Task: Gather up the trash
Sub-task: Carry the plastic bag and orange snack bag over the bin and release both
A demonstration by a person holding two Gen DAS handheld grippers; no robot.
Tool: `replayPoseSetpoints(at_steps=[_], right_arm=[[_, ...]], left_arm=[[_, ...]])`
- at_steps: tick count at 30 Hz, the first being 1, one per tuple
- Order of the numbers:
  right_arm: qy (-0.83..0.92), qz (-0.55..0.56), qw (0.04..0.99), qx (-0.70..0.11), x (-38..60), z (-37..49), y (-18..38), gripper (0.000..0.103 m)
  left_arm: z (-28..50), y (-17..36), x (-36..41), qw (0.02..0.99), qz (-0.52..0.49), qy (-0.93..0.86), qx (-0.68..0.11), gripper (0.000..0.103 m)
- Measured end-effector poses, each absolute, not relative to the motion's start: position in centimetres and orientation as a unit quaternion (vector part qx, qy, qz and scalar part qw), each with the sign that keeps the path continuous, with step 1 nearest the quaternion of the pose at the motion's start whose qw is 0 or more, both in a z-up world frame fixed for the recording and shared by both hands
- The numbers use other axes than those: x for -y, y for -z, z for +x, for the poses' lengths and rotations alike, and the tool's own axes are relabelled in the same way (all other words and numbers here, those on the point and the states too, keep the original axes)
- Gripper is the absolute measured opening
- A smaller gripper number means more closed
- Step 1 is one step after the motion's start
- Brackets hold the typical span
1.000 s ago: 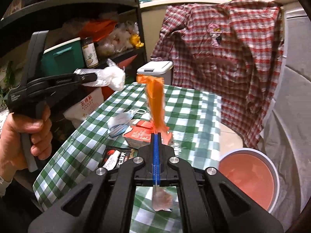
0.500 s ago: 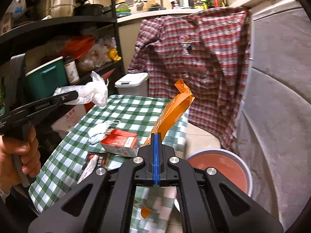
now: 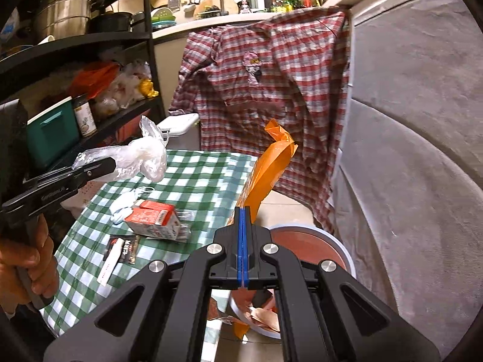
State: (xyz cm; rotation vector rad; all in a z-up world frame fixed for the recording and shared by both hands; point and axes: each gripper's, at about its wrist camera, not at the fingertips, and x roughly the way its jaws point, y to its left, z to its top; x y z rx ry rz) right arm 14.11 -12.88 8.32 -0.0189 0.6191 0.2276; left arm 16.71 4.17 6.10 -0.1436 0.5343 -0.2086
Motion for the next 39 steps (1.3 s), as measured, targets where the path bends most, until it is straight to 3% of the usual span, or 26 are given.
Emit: replayPoseSetpoints(at_steps=[39], right_arm=[[-0.039,0.016,0.925,-0.378,17.8,17.5,-4.7,0.0]], left_arm=[[19.9,0.1,7.1,0.907,-0.028,0.231,-0.352,0.007]])
